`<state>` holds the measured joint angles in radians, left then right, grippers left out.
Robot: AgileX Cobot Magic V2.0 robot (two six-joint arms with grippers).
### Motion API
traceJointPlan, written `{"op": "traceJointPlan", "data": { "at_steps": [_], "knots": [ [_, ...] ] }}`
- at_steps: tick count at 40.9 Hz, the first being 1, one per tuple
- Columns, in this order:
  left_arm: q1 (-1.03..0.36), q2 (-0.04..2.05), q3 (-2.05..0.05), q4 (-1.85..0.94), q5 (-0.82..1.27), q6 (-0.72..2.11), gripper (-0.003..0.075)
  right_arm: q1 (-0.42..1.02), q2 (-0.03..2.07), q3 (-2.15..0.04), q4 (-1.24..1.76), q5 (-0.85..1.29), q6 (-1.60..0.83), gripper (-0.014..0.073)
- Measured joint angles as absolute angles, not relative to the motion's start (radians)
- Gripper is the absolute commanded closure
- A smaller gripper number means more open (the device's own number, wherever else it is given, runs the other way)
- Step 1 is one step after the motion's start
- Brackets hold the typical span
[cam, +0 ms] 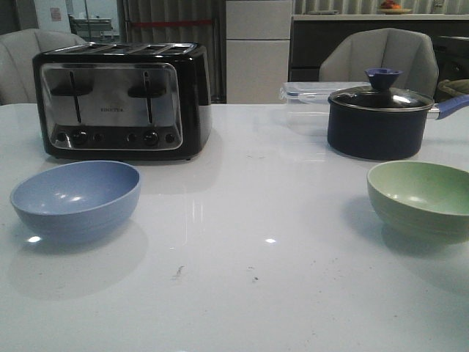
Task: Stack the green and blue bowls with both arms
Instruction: 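Grasp the rim of the pale green bowl with the right gripper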
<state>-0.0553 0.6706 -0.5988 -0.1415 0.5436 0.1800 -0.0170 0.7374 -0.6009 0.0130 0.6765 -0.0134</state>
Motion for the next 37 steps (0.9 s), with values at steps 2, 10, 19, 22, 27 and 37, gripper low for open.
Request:
{"op": "traceJointPlan", "data": {
  "at_steps": [2,10,19,22,27,37],
  "knots": [
    [-0.055,0.673,-0.599,-0.142,0.544,0.180,0.0232,-0.023,0.785,-0.613,0.013,0.677,-0.013,0.0065],
    [-0.055,0.673,-0.599,-0.142,0.544,0.180,0.0232,-0.059,0.990,-0.690,0.020,0.677,0.000,0.0075],
    [-0.055,0.673,-0.599,-0.142,0.544,0.180,0.0232,-0.062,1.268,-0.819,0.045,0.668,0.000,0.0075],
    [-0.055,0.673,-0.599,-0.142,0.544,0.180,0.0232,-0.062,1.353,-0.863,0.056,0.666,0.000,0.0075],
    [-0.055,0.673,-0.599,-0.142,0.544,0.180,0.0232,-0.062,1.475,-0.937,0.067,0.666,0.000,0.0076],
    [-0.055,0.673,-0.599,-0.142,0.544,0.180,0.0232,-0.062,1.670,-1.067,0.072,0.672,0.000,0.0148]
  ]
}}
